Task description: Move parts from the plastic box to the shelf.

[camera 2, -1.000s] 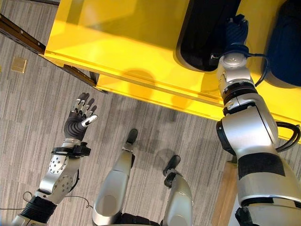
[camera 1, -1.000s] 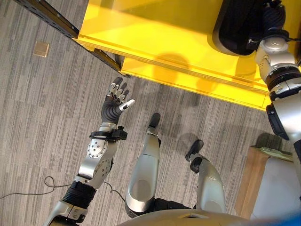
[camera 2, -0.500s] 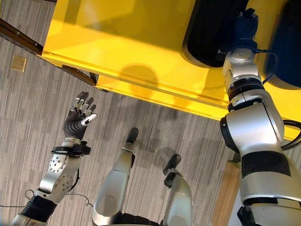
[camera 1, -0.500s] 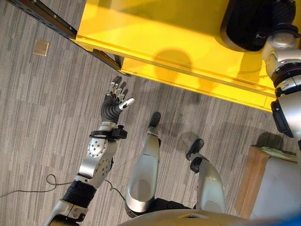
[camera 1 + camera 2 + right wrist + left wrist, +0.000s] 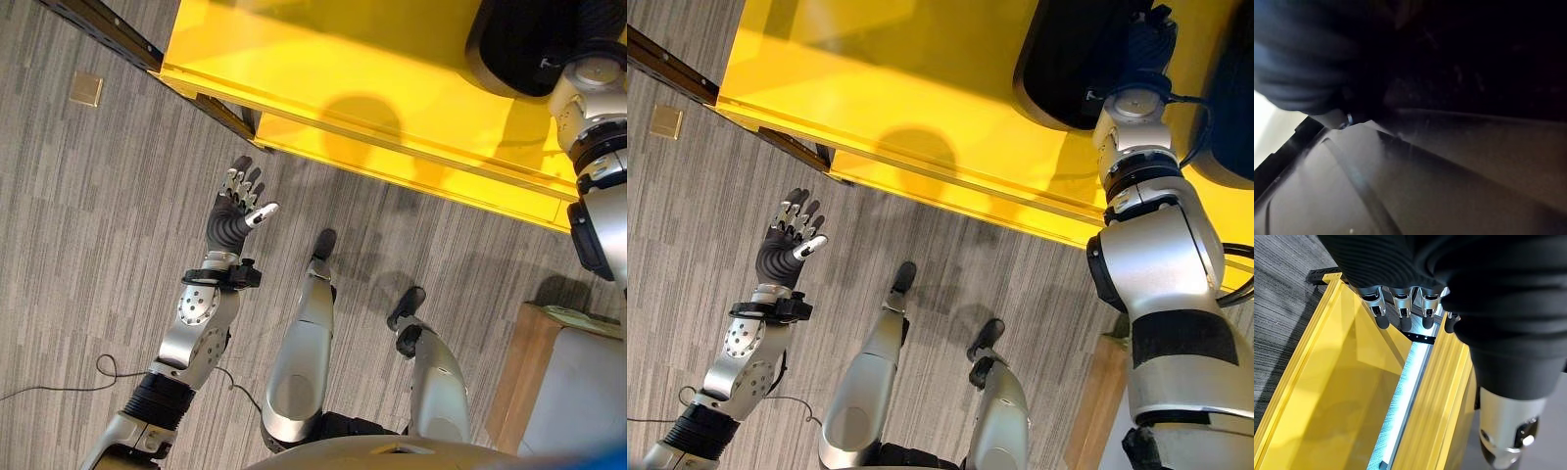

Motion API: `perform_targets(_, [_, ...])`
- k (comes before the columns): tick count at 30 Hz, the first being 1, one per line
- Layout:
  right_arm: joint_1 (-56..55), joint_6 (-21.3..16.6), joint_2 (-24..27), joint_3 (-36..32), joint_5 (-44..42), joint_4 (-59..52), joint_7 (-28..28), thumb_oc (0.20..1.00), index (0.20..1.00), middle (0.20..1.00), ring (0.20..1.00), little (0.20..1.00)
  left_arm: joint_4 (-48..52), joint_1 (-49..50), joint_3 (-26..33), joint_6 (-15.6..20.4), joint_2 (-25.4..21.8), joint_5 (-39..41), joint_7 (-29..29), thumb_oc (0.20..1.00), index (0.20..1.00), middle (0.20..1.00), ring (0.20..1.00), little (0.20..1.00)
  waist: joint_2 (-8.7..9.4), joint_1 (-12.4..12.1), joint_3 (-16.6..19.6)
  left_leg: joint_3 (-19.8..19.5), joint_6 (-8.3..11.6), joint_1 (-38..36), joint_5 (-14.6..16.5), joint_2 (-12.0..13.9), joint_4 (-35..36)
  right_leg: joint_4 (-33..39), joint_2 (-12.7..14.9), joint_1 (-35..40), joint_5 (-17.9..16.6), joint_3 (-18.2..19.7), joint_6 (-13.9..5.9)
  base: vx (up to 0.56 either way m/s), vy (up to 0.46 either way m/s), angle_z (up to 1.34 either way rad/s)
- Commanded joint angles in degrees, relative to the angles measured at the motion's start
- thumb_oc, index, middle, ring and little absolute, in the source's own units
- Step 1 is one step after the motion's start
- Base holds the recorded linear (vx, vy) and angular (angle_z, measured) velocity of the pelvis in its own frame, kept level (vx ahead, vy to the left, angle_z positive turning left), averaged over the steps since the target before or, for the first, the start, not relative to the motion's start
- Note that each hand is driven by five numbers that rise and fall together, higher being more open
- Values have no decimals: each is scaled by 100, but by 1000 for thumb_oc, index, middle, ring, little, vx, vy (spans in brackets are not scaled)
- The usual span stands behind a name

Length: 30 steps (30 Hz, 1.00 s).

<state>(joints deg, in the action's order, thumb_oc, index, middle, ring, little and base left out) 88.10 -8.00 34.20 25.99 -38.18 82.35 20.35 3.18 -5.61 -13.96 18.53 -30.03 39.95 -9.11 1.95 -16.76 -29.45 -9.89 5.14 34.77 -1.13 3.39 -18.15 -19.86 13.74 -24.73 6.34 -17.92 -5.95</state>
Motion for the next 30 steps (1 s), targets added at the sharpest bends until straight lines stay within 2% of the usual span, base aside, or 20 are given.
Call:
perform_targets(1, [182,-250,-20,-57,-537,-26,9,1000,1000,1000,1000,1000,408,-10,-97,391,-165,28,8,1000,1000,1000,1000,1000,6,-60,196,146,165,210,617,435,-444,421,302,685,-221,-8,-234,0,0,0])
perform_targets(9, [246,-290,-265,-9,-662,-124,-30,1000,1000,1000,1000,1000,395,8,-93,370,-204,77,9,1000,1000,1000,1000,1000,4,-43,220,151,164,230,613,443,-440,432,281,671,-205,21,-215,0,0,0])
perform_targets(21, [253,-390,-341,72,-661,-319,3,1000,1000,1000,1000,1000,402,34,-53,370,-224,106,-5,1000,1000,1000,1000,1000,55,28,227,178,177,239,620,466,-471,458,245,687,-207,42,-199,0,0,0])
perform_targets(30, [399,-386,-321,457,-132,-527,180,1000,1000,1000,1000,1000,407,74,9,386,-263,127,-60,1000,1000,1000,1000,1000,150,172,280,215,198,121,603,512,-387,548,199,769,-230,64,-205,-2,-1,-3])
